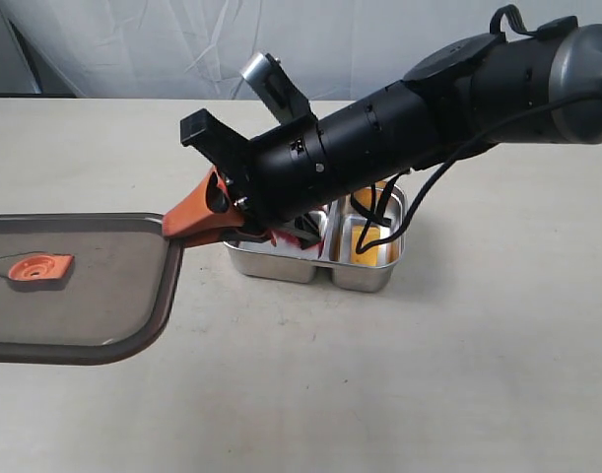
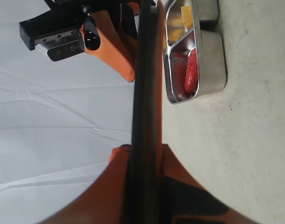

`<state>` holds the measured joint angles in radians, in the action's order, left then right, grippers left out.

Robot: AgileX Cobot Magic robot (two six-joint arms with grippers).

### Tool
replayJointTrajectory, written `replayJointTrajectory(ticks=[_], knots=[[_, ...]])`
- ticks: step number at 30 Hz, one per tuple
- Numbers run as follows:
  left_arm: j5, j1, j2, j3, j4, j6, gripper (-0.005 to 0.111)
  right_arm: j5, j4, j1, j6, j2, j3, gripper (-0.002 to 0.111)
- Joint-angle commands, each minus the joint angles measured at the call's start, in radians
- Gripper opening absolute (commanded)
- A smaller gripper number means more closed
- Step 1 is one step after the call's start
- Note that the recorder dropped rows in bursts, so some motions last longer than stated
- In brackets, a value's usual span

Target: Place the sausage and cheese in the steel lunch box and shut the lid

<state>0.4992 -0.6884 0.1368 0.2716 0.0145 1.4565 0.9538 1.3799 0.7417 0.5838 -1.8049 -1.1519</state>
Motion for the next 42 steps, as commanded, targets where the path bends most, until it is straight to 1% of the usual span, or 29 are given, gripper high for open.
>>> replayJointTrajectory(ticks=[1,6,16,22,23,24,25,26,27,28,29,30,31,32,36,39,42], knots=[[-0.074,-0.007,-0.002,-0.003,0.002,-0.032,0.000,0.133,-0.082,0.038,0.054,0.014,-0.002,0.001],[-0.073,-0.007,-0.002,-0.003,0.002,-0.035,0.000,0.115,-0.082,0.038,0.054,0.014,-0.002,0.001],[-0.067,-0.007,-0.002,-0.003,0.002,-0.042,0.000,-0.010,-0.053,0.038,0.054,0.014,-0.002,0.000],[-0.066,-0.007,-0.002,-0.003,0.002,-0.042,0.000,-0.026,-0.048,0.038,0.054,0.014,-0.002,0.001],[-0.066,-0.007,-0.002,-0.003,0.002,-0.042,0.000,-0.014,-0.046,0.038,0.054,0.014,-0.002,0.004],[-0.066,-0.007,-0.002,-0.003,0.002,-0.042,0.000,-0.002,-0.046,0.038,0.054,0.014,-0.002,0.010],[-0.066,-0.007,-0.002,-0.003,0.002,-0.042,0.000,0.006,-0.048,0.038,0.054,0.014,-0.002,0.017],[-0.066,-0.007,-0.002,-0.003,0.002,-0.042,0.000,0.011,-0.048,0.038,0.054,0.014,-0.002,0.027],[-0.066,-0.007,-0.002,-0.003,0.002,-0.042,0.000,0.015,-0.048,0.038,0.054,0.014,-0.002,0.051],[-0.066,-0.007,-0.002,-0.003,0.002,-0.042,0.000,0.019,-0.048,0.038,0.054,0.014,-0.002,0.068],[-0.060,-0.007,-0.002,-0.003,0.002,-0.042,0.000,0.035,-0.050,0.038,0.054,0.014,-0.002,0.091],[-0.058,-0.007,-0.002,-0.003,0.002,-0.042,0.000,0.051,-0.050,0.038,0.051,0.014,-0.002,0.102],[-0.058,-0.007,-0.002,-0.003,0.002,-0.042,0.000,0.080,-0.035,0.038,0.051,0.014,-0.002,0.104],[-0.058,-0.007,-0.002,-0.003,0.002,-0.042,0.000,0.103,-0.014,0.038,0.050,0.014,-0.002,0.104],[-0.057,-0.007,-0.002,-0.003,0.000,-0.042,0.000,0.260,0.193,0.038,0.075,0.014,-0.002,0.104],[-0.057,-0.007,-0.002,-0.003,0.000,-0.042,0.000,0.267,0.203,0.038,0.144,0.014,-0.002,0.104],[-0.054,-0.007,-0.002,-0.003,0.000,-0.042,0.000,0.241,0.201,0.040,0.154,0.014,-0.002,0.104]])
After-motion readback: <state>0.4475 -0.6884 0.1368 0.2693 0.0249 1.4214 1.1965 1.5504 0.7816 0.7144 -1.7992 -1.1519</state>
